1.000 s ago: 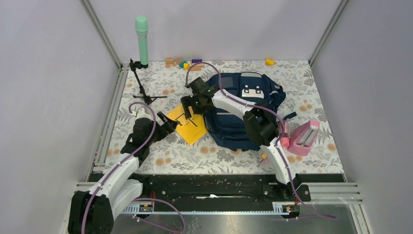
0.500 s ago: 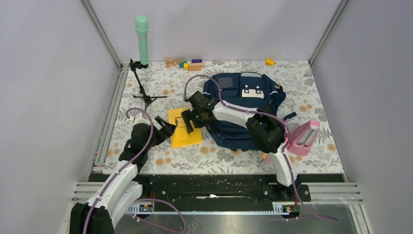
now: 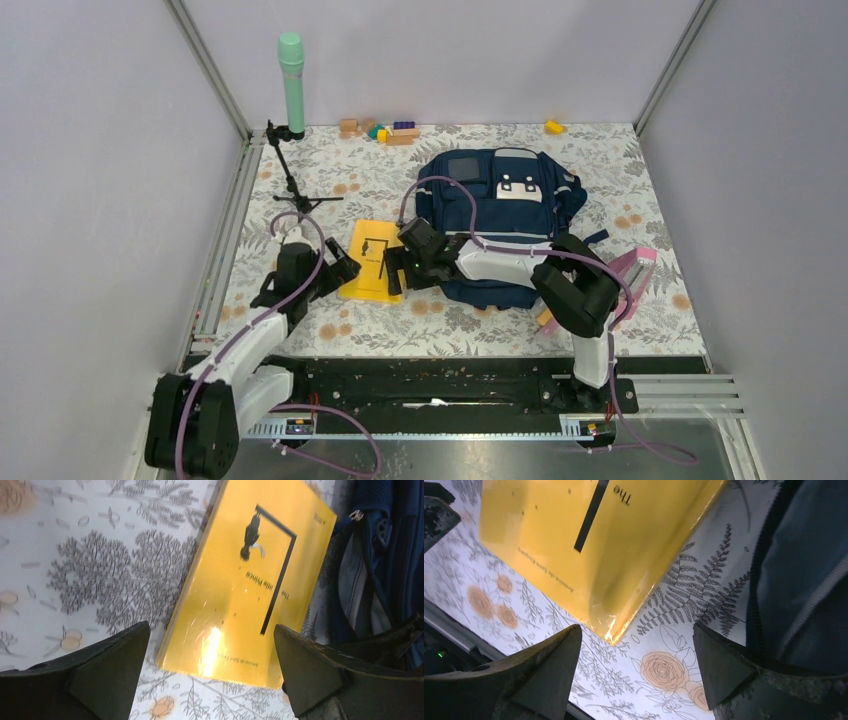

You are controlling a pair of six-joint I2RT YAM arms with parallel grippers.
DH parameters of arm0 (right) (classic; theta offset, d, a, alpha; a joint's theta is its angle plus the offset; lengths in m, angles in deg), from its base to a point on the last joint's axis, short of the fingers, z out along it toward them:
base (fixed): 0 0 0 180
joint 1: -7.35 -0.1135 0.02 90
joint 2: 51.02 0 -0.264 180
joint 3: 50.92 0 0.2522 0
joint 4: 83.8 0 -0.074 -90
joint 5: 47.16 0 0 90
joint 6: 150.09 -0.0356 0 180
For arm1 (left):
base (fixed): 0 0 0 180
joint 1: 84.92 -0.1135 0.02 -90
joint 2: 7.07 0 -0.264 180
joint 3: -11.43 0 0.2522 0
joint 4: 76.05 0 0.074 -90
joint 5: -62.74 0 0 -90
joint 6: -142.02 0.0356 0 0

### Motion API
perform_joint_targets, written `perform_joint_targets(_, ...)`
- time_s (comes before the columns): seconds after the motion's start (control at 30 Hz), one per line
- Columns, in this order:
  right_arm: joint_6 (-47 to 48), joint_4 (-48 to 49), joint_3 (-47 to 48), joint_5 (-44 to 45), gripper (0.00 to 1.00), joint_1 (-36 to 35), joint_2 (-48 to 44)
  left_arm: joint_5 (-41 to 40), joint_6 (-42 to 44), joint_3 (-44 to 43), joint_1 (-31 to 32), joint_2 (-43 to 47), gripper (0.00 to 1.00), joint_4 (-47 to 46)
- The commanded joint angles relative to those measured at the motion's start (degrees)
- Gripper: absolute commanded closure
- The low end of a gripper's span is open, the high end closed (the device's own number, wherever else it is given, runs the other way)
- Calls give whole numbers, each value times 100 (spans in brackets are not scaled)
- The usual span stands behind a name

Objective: Pack the student bag
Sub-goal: Adjust the book at the center of the board.

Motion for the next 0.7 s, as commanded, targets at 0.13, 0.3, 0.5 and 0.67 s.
perform_joint_targets(0.13,-1129,760,107,948,8,83,-143,366,358,-890,-219,-1480,1,-799)
perform_joint_targets(0.3,-1168,907,288,694,12,83,133,823,277,-817,-224,-2000,1,-1177)
perform_joint_targets(0.5,-1052,1327,219,162,15,29,230,1167,97,-356,-166,-1991,2,-1517)
perform_joint_targets(0.67,-941,1376,110,37,16,-76,134,1216,-128,-60,287,-1641,3,-1458)
